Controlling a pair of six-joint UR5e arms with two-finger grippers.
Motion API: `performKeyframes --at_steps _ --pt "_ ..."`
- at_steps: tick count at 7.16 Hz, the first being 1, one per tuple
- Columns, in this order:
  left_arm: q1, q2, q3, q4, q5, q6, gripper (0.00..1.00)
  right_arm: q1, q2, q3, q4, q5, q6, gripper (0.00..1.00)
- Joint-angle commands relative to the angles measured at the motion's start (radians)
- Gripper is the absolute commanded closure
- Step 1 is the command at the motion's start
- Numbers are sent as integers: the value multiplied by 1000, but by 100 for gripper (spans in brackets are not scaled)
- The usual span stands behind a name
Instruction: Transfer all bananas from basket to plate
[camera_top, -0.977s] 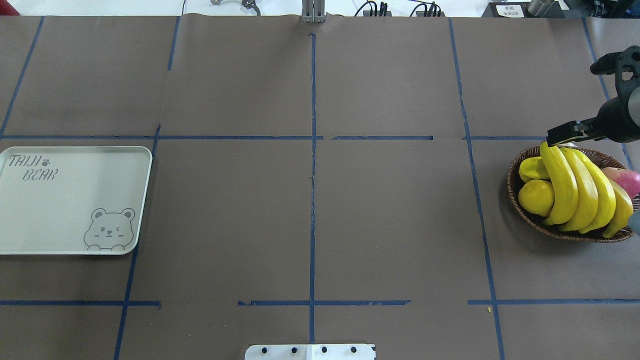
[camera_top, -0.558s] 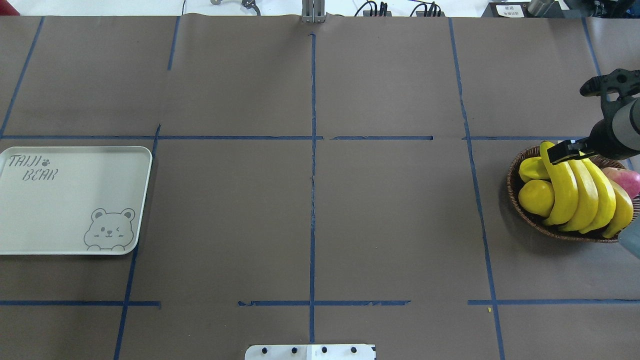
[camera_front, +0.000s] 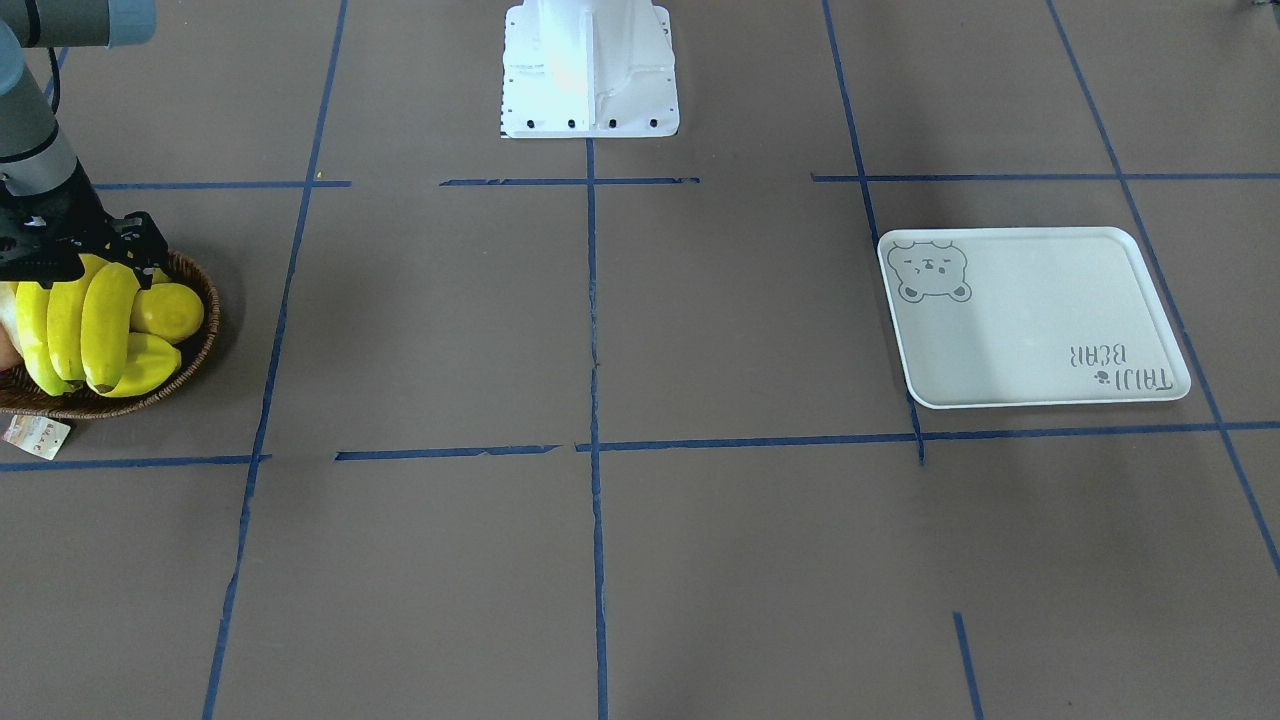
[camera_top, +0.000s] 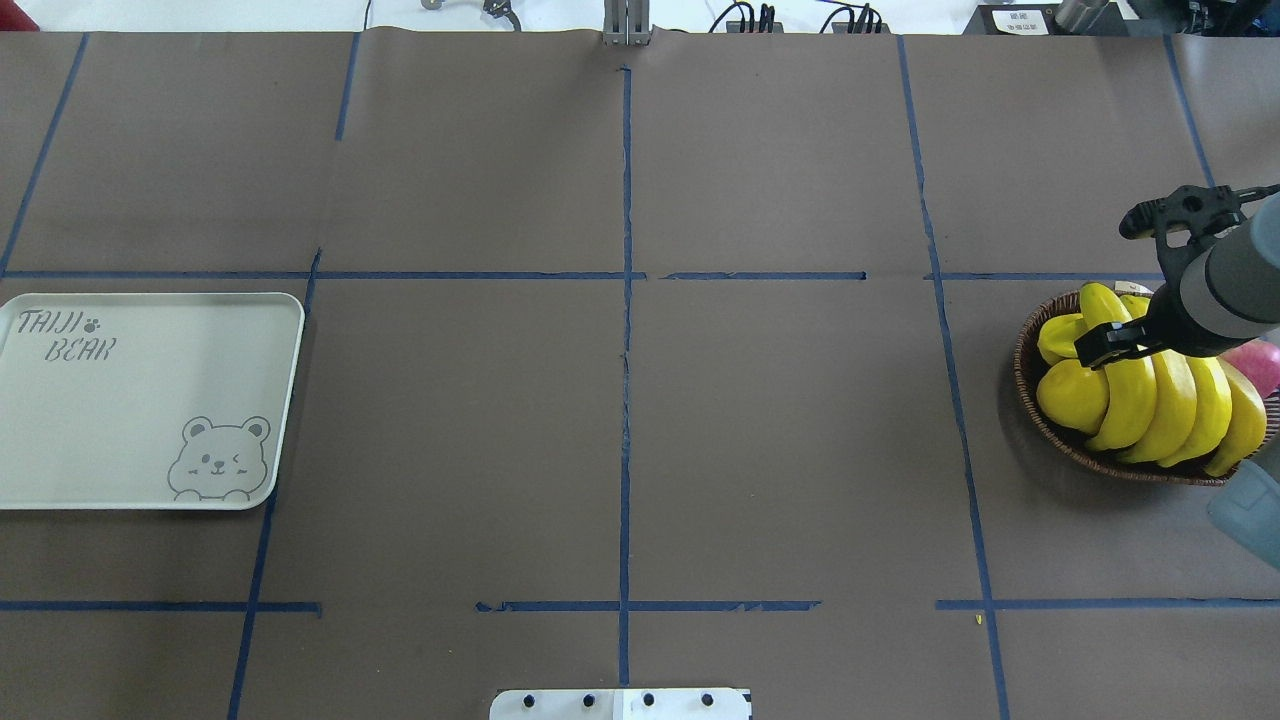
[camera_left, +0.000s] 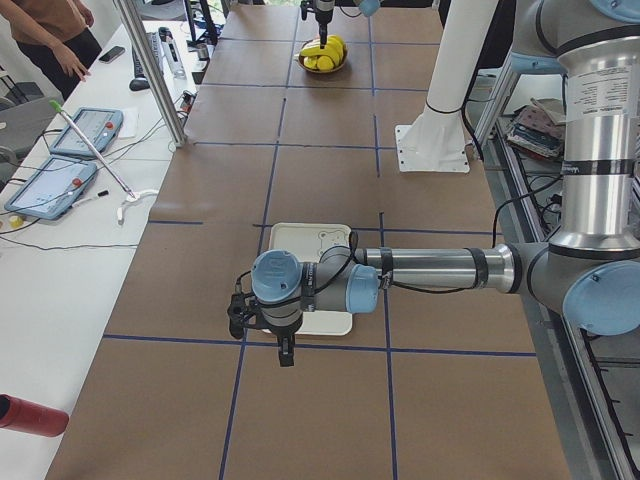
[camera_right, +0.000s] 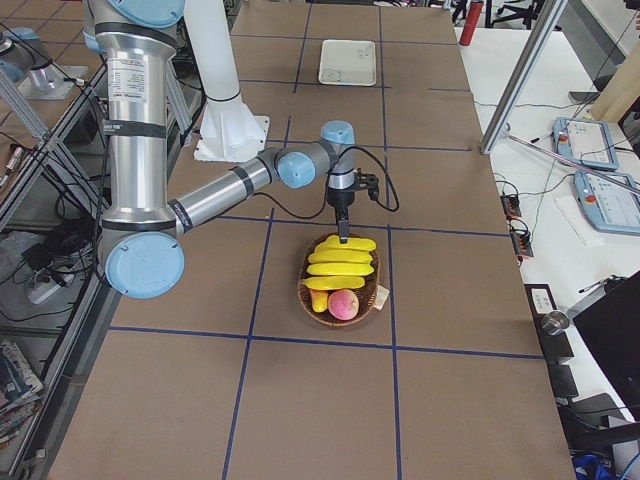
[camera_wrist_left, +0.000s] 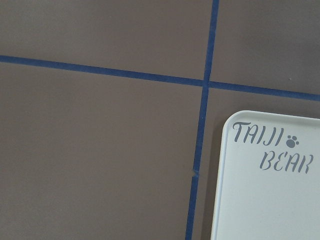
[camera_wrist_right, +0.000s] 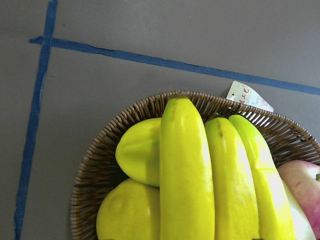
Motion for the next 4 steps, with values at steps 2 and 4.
performKeyframes --at_steps 2,4 --pt "0 -1 4 0 0 1 0 -27 0 -3 -19 -19 0 23" --pt "0 -1 4 0 0 1 0 -28 3 -15 -40 -17 -3 23"
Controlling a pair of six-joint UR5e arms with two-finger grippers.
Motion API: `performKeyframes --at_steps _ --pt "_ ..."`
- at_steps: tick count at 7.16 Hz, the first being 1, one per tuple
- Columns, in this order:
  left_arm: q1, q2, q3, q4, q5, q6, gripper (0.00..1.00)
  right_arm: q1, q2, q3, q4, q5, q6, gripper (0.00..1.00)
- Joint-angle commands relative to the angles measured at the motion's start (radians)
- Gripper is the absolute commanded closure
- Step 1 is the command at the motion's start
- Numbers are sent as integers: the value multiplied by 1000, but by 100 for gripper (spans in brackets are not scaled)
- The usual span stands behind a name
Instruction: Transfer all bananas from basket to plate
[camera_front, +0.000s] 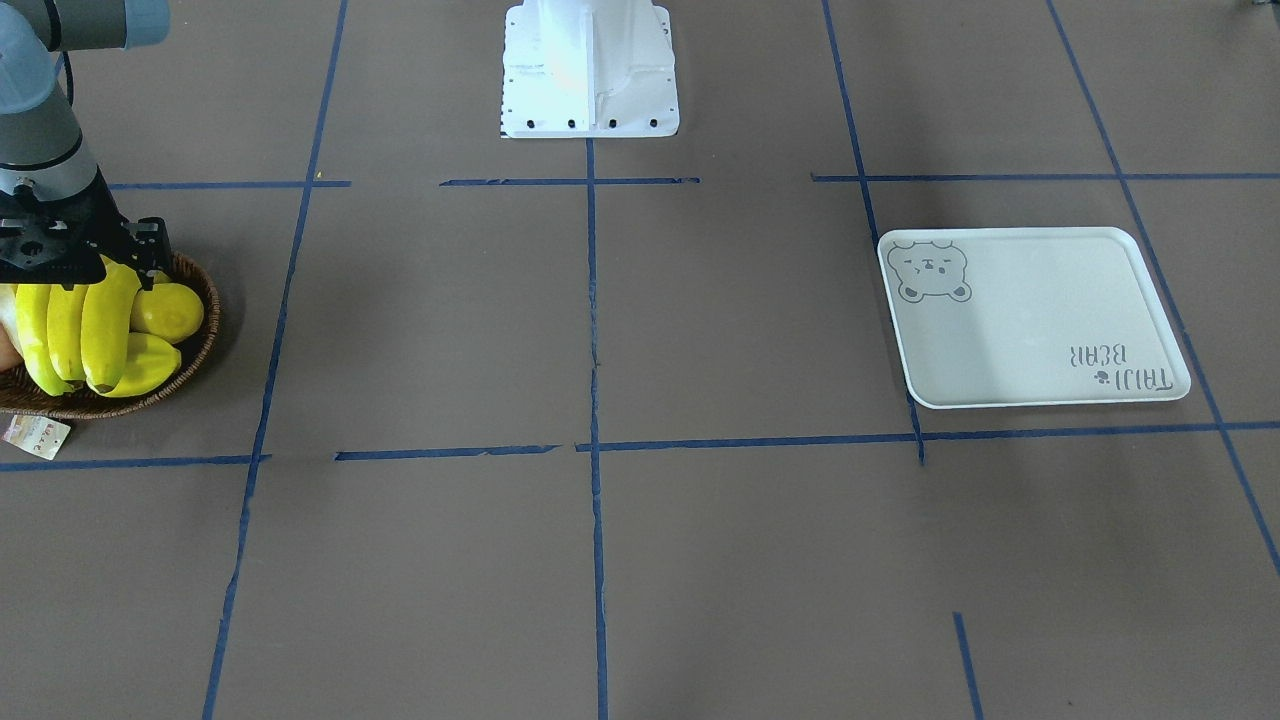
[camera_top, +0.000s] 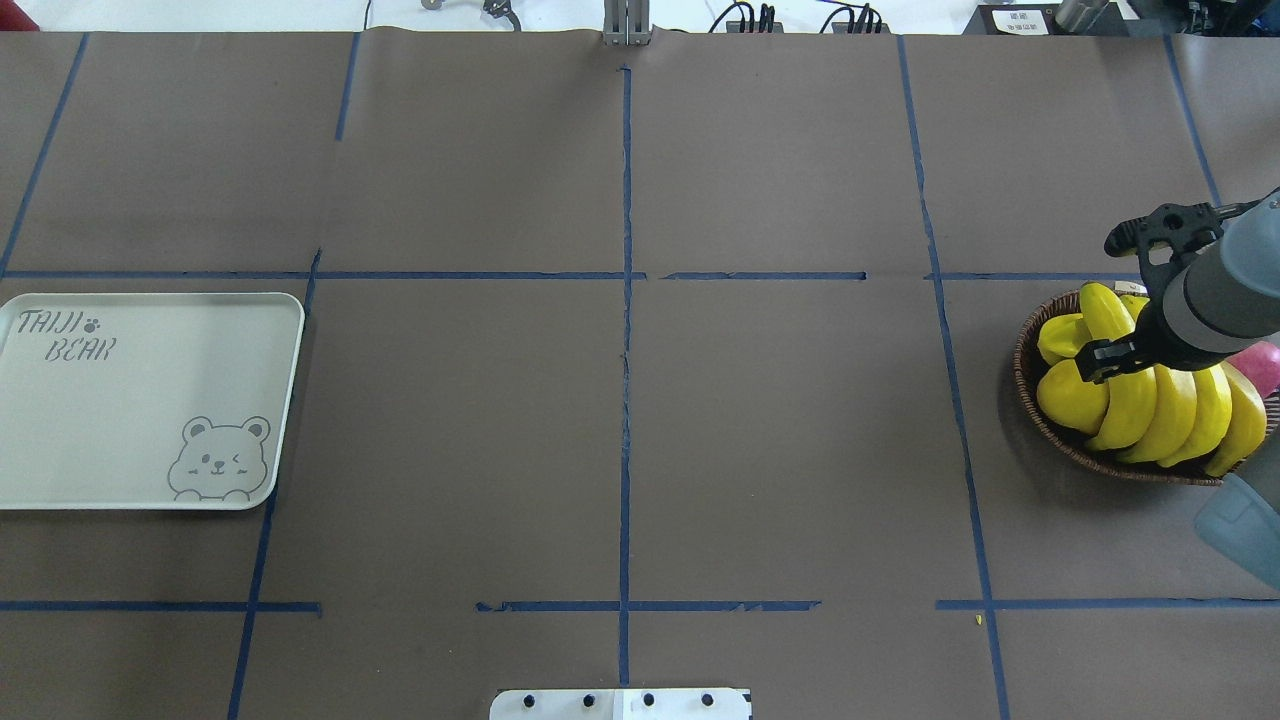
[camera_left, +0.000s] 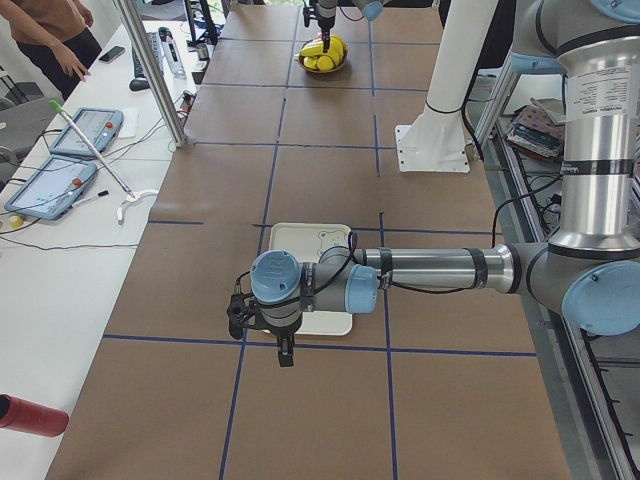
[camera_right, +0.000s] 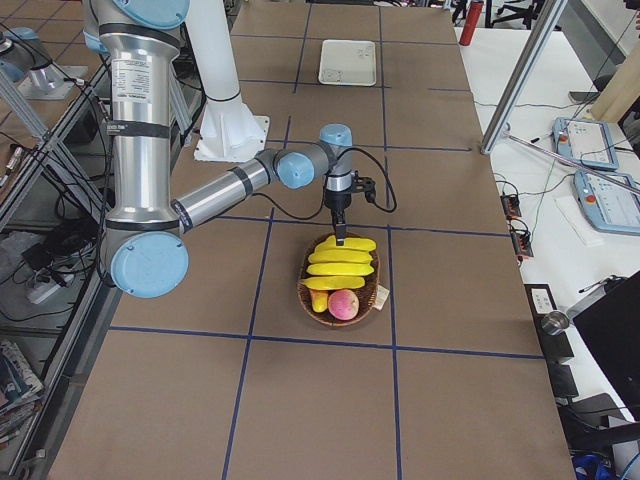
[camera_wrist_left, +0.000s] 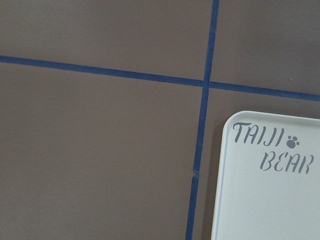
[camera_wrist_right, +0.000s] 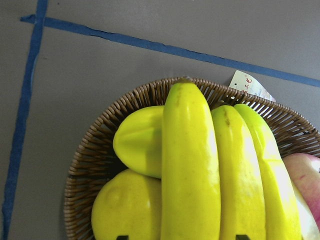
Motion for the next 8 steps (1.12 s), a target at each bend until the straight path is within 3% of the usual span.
performKeyframes --at_steps 1,3,7,8 --pt "0 0 0 0 0 0 0 -1 0 -11 -15 0 -3 24" --pt "0 0 0 0 0 0 0 -20 1 -16 -15 1 -5 24" --pt "0 -2 0 0 0 0 0 -23 8 -17 -35 1 -8 47" --pt "0 -2 0 0 0 0 0 -23 8 -19 -36 1 -8 48"
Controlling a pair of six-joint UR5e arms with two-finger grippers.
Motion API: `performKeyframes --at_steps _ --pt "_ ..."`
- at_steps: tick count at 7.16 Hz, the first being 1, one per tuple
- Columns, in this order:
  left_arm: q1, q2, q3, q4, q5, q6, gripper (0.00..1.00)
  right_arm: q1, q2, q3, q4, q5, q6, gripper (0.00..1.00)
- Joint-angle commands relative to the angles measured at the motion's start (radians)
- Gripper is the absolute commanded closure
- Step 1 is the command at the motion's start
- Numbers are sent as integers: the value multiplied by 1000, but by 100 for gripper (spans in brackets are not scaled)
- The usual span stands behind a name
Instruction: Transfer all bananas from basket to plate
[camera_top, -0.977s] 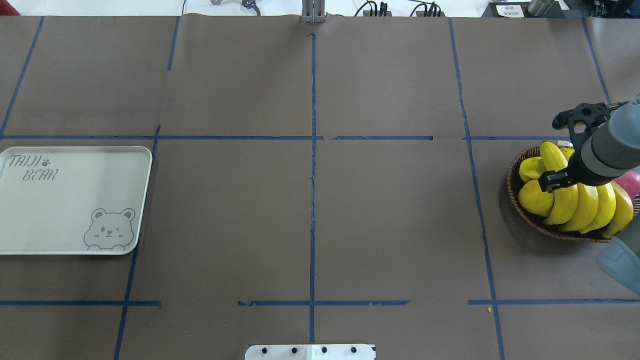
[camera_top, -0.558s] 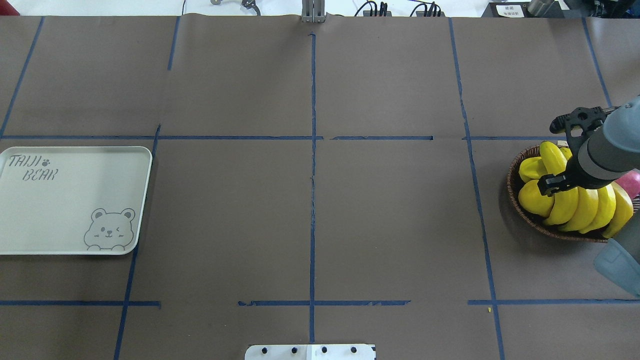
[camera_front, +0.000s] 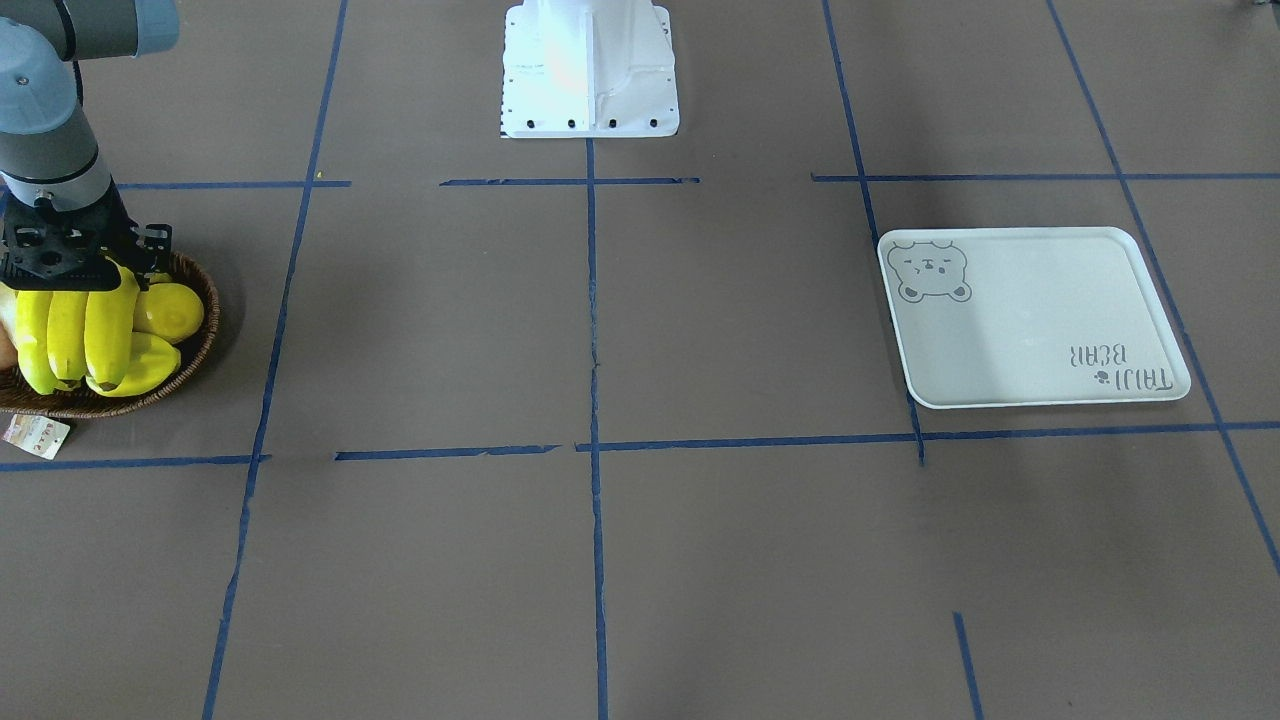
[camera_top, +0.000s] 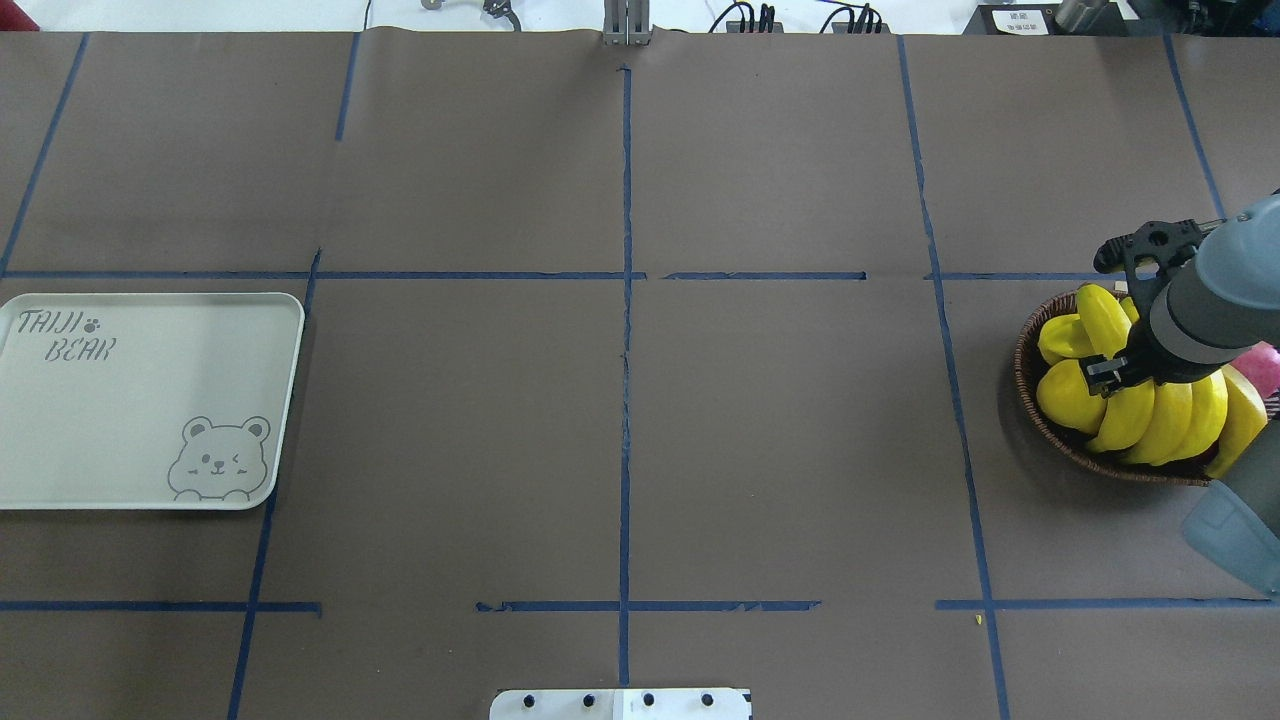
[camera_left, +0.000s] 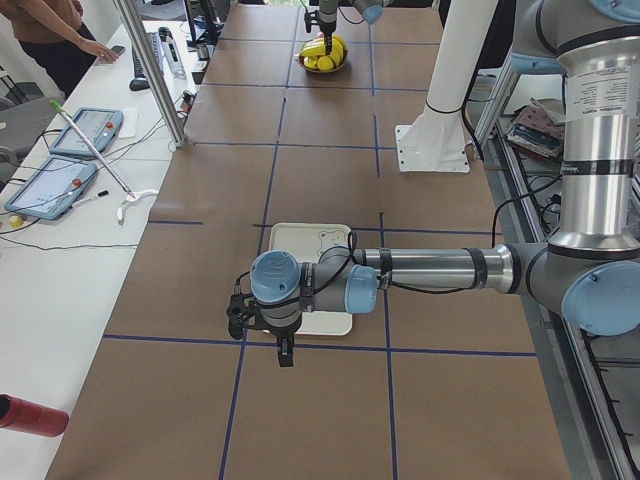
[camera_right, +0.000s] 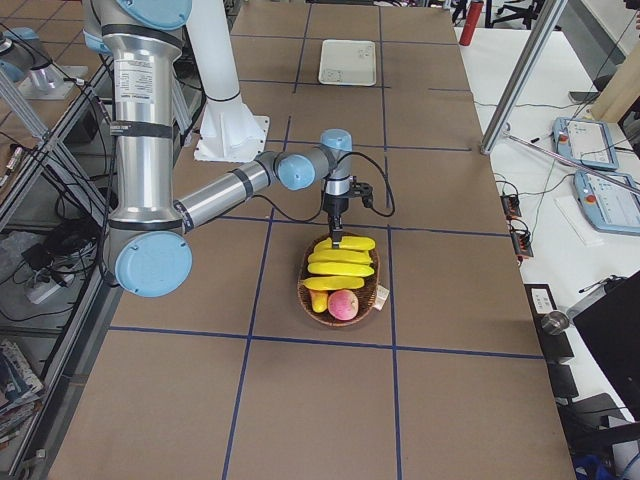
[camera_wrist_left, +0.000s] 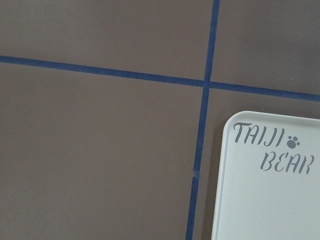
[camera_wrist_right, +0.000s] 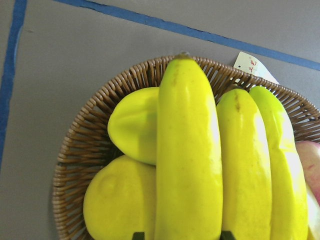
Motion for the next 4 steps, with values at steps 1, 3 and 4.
performKeyframes --at_steps 1,3,4 --pt "0 0 0 0 0 0 0 0 2 -1 -5 0 -1 51" --pt "0 0 -3 -2 0 0 0 4 2 9 -6 0 -1 79" --pt "0 0 -10 -2 0 -3 0 14 0 16 -5 2 -3 96"
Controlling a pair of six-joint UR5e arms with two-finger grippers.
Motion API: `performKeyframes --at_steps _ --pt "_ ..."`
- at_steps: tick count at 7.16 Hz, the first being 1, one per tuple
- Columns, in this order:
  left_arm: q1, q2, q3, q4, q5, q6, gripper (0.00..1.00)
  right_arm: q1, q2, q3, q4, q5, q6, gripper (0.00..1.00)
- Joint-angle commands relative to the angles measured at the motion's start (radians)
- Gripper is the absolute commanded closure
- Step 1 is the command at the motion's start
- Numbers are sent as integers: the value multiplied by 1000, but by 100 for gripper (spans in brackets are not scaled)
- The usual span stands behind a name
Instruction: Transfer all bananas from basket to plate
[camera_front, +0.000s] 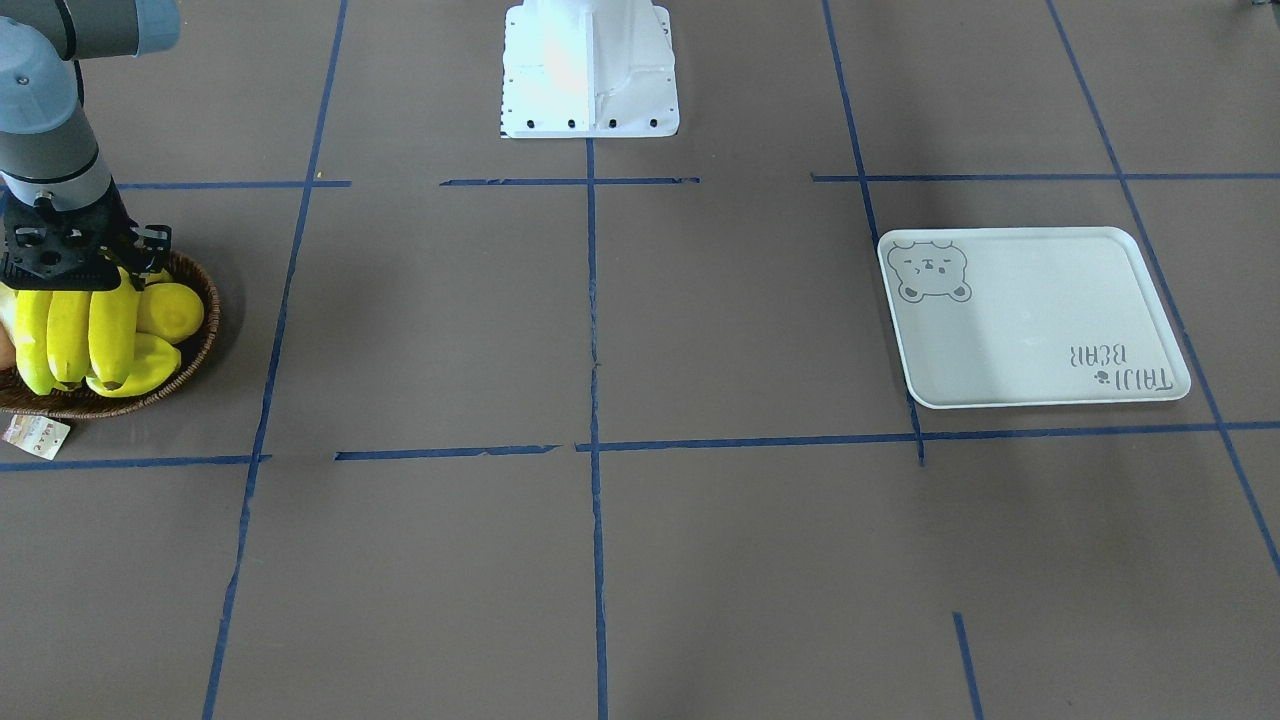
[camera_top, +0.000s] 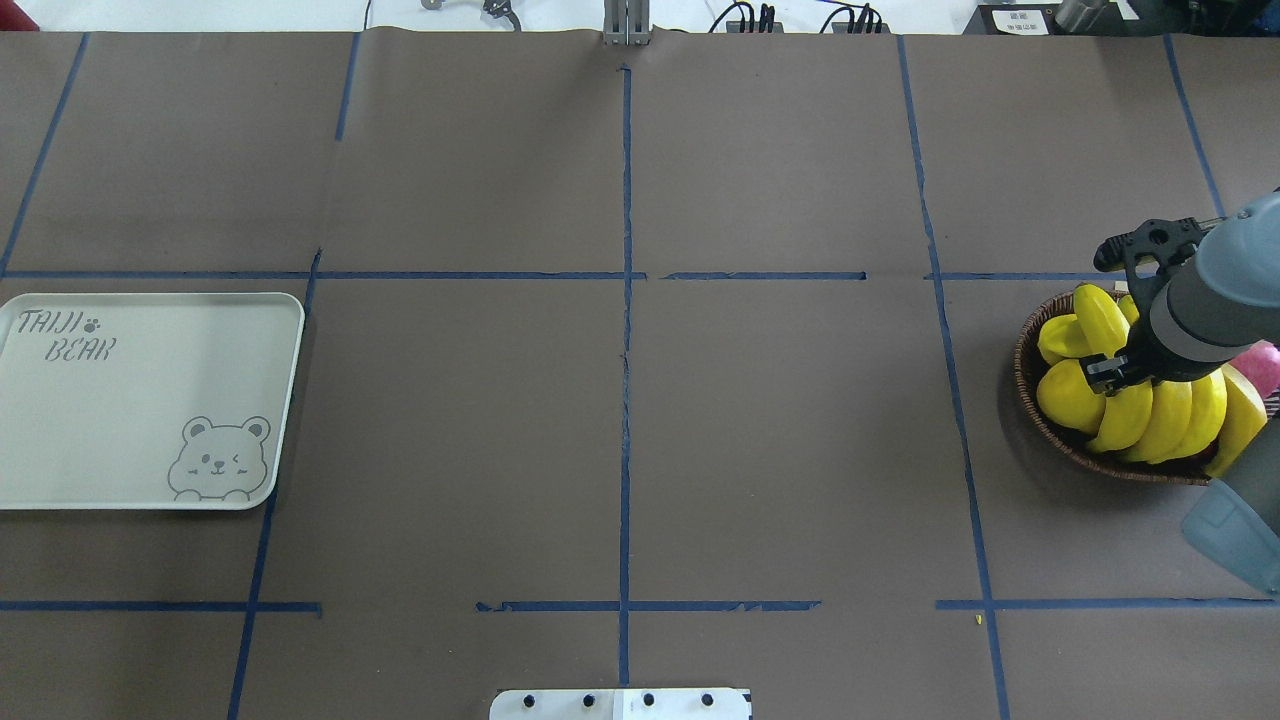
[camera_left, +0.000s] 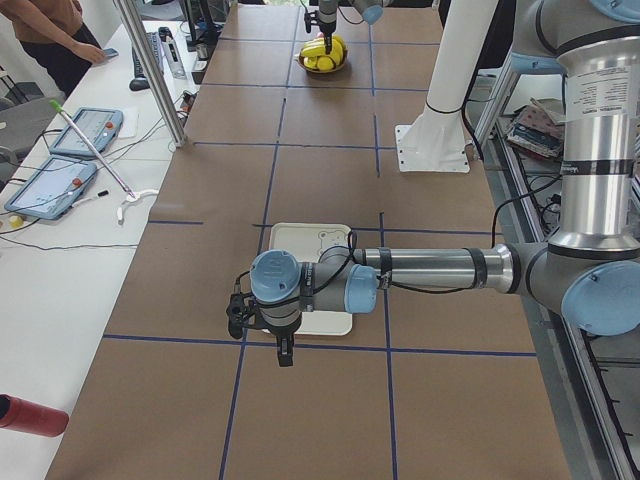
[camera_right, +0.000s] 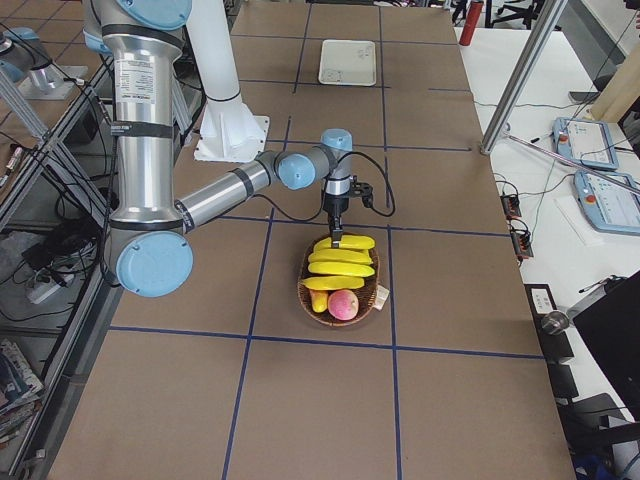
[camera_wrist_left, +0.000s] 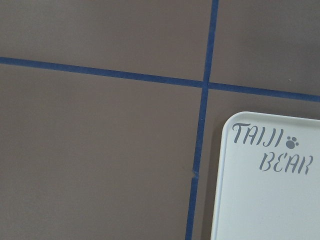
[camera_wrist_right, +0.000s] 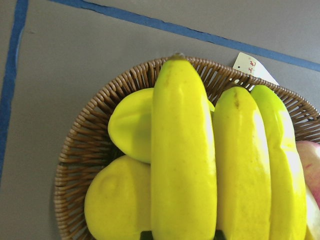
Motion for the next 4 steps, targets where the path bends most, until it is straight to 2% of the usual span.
performKeyframes --at_steps 1,2,4 --pt "0 0 -5 0 0 -2 0 16 -11 31 -4 3 -3 99" --pt "0 -3 -4 0 0 -2 0 36 -3 67 -77 12 -21 99" --pt "0 -5 -15 0 -3 -5 0 85 17 215 -317 33 -239 100"
